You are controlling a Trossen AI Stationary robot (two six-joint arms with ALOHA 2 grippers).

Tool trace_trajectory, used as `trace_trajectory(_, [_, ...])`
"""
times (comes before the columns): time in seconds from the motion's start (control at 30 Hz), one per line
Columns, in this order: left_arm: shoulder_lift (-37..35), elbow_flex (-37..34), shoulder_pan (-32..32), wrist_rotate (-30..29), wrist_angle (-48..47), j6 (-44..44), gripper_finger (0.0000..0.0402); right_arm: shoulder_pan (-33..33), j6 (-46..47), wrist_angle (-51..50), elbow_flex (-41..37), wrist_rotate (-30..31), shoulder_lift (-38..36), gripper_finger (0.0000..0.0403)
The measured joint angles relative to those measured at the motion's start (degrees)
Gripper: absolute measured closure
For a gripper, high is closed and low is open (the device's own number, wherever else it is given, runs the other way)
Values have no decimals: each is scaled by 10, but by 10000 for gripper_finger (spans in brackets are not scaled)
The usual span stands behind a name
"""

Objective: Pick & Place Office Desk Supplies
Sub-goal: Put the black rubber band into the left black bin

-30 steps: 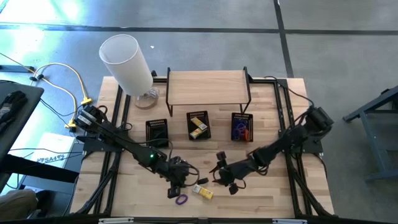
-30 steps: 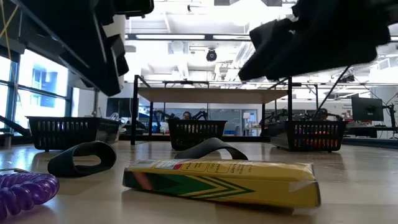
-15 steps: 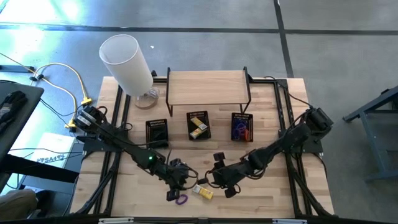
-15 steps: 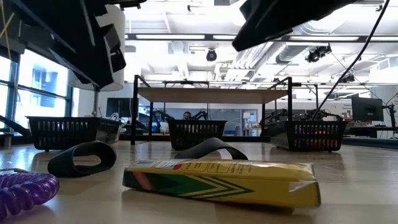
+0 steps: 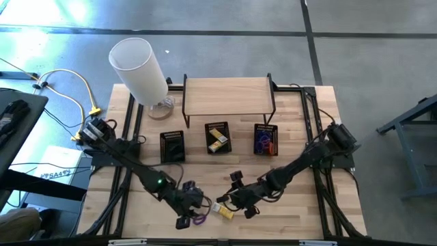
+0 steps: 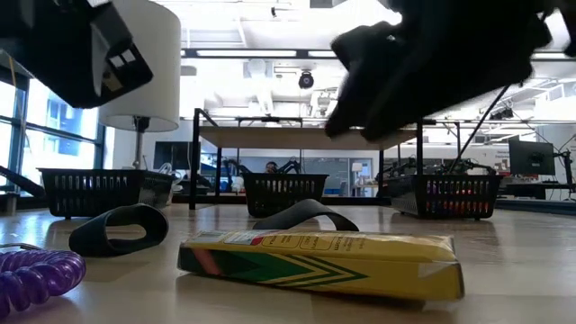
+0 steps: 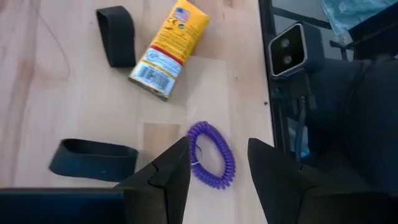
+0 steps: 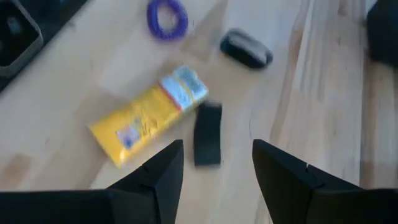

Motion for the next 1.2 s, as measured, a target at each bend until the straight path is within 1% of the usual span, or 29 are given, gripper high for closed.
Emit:
trace_trajectory(0.2, [0, 0, -17, -12, 6, 0, 247, -3, 0, 51, 1, -13, 33, 222])
trace_trajectory(0.53, [0, 0, -37, -55, 7, 0, 247, -5, -4, 52, 1, -4, 63, 222])
trace_trajectory(0.63, [0, 0, -41, -56, 8, -1, 247, -9, -5, 51, 1, 12, 76, 222])
trace_trajectory(0.8, [0, 0, -46, -59, 8, -12, 247, -19, -5, 54, 1, 6, 89, 222])
trace_trajectory(0.97, [0, 0, -46, -69, 10, -13, 247, -28, -7, 81, 1, 9, 96, 223])
trace_trajectory(1.1, [0, 0, -46, -69, 10, -13, 247, -30, -33, 91, 1, 12, 96, 237])
trace_trajectory(1.2, [0, 0, -44, -70, 10, -13, 247, -29, -40, 90, 1, 10, 96, 260])
